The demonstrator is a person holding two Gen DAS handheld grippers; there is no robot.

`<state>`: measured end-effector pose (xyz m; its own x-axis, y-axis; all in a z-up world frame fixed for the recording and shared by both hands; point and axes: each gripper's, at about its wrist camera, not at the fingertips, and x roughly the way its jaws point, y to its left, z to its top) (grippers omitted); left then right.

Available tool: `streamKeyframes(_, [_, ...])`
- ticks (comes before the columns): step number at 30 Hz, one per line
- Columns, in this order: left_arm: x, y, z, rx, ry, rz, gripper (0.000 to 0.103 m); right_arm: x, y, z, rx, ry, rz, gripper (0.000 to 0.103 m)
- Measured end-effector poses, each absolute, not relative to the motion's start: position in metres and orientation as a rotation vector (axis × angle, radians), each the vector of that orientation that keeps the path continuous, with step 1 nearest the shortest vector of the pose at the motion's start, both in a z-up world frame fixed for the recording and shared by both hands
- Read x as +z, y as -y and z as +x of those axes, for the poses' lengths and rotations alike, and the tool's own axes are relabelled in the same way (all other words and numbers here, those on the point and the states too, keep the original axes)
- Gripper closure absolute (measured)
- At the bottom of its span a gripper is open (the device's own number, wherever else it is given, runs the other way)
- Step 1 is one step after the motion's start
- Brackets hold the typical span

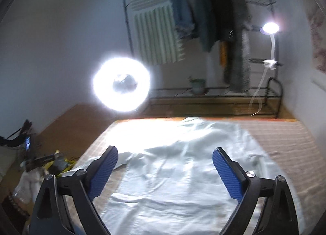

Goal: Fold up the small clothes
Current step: 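Move the left tool down to the shirt sleeve nearest it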

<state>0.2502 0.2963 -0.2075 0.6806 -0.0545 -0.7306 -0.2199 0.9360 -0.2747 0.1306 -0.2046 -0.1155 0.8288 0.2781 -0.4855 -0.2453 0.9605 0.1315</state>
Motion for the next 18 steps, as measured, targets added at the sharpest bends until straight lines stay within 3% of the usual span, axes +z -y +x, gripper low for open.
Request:
streamKeyframes(5, [-0.235, -0.306, 0.285, 0.022, -0.882, -0.396, 0.027, -0.148, 0.185, 0.154, 0.345, -0.638, 0.087, 0.021])
streamKeyframes(14, [-0.295, -0.317, 0.333, -0.069, -1.018, -0.603, 0.027, -0.169, 0.168, 0.158, 0.382, -0.702, 0.056, 0.022])
streamKeyframes(18, [-0.307, -0.311, 0.341, -0.068, -1.058, -0.562, 0.027, -0.172, 0.166, 0.159, 0.386, -0.717, 0.056, 0.022])
